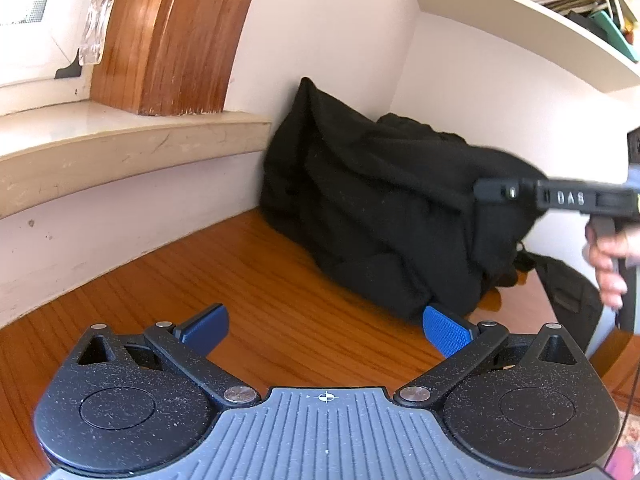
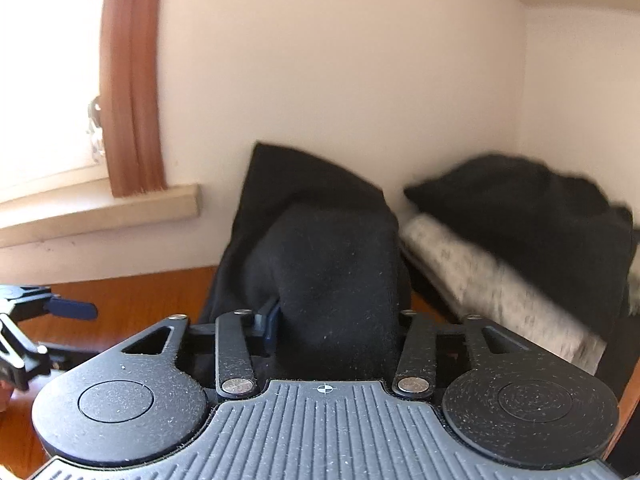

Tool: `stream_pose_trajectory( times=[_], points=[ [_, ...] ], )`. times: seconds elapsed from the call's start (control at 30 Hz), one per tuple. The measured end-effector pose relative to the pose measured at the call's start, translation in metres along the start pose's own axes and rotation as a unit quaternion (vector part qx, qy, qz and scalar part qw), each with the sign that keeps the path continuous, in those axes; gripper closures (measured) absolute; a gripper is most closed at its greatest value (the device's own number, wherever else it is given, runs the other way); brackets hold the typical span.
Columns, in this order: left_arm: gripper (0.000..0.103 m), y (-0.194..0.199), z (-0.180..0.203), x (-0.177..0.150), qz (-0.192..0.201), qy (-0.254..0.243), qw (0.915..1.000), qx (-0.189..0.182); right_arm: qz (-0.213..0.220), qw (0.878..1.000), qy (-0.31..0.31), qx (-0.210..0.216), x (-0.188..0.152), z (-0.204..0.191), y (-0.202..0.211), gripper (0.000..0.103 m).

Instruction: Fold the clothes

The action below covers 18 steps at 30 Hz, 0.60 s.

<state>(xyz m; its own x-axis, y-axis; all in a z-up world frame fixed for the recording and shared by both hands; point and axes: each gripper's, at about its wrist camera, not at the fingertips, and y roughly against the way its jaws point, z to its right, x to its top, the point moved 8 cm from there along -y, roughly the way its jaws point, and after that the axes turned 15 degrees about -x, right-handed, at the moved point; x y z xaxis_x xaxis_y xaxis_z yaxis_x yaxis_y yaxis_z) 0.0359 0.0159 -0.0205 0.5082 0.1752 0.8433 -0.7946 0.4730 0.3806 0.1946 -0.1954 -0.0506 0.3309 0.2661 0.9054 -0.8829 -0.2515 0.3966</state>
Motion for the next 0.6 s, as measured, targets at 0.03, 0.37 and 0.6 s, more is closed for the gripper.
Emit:
stream_pose_trajectory(
  times=[0.03,0.37,0.6],
  points=[
    [0.0,0.001,0.0,0.001,0.003,0.004,1.0,-0.001,0.007,1.0,0.008,-0.004,0.007,-0.002,0.001,0.066],
    [0.0,0.013,-0.007,0.013,0.028,0.019,0.9994,0.0,0.131,0.99,0.058,-0.009,0.138,-0.035,0.048,0.078],
    [0.0,0.011,-0.009,0.011,0.019,0.011,0.9997,0.006,0.074,0.989,0.041,-0.12,0.137,0.015,-0.012,0.085]
  ],
)
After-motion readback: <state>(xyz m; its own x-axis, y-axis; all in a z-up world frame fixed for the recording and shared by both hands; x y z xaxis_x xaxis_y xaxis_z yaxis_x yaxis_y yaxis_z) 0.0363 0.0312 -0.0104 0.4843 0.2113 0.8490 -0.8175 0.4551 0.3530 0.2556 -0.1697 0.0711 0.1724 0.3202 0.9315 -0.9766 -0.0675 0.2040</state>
